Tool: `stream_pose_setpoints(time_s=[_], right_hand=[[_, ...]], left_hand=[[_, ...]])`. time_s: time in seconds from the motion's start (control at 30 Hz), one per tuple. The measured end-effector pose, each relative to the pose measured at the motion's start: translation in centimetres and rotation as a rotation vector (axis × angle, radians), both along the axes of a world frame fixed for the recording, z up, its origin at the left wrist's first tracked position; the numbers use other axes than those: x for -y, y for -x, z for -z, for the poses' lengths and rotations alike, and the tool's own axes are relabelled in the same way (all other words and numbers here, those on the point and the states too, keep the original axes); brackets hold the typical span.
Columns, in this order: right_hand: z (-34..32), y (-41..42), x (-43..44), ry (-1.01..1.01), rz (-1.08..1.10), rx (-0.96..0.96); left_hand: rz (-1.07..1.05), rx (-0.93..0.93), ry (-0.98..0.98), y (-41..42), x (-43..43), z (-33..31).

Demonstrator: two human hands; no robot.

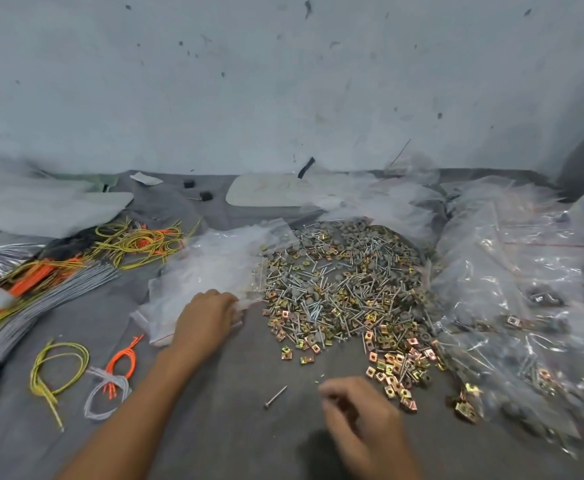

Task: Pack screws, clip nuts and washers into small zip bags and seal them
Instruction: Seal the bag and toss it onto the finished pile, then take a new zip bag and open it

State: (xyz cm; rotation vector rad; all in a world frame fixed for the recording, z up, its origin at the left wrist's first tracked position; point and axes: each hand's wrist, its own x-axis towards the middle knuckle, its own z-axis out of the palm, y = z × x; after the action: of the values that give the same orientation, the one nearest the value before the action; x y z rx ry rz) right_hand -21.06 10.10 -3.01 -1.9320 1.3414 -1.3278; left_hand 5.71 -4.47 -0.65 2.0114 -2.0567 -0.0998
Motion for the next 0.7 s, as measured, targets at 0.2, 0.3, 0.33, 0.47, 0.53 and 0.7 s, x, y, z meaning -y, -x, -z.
stream_pose_setpoints(time_s=[0.2, 0.3, 0.33, 0.47, 0.53, 0.7], right_hand=[[1.9, -2.0, 0.1, -0.107, -0.06, -0.039], [2.2, -1.9, 0.2, -0.19, -0.06, 0.007], [2.1, -1.9, 0.4, -0.216, -0.065, 0.033], [1.0, -3.8, 2.2, -0.298, -0.111, 0.192], [1.0, -4.8, 2.7, -0.322, -0.074, 0.251], [1.7, -5.0, 2.7, -0.345, -0.044, 0.281]], left_hand=[[-0.076, -0.13, -0.047, -0.5, -1.0, -1.3], [-0.086, -0.221, -0.004, 0.5, -3.1, -2.0], [-0.101, -0.296, -0.003, 1.4, -4.1, -1.9], [-0.004, -0.748, -0.152, 5.3, -8.2, -1.8], [0.098, -0.819, -0.176, 6.9, -9.8, -1.5], [0.112, -0.642, -0.073, 7.9, -11.8, -0.2]])
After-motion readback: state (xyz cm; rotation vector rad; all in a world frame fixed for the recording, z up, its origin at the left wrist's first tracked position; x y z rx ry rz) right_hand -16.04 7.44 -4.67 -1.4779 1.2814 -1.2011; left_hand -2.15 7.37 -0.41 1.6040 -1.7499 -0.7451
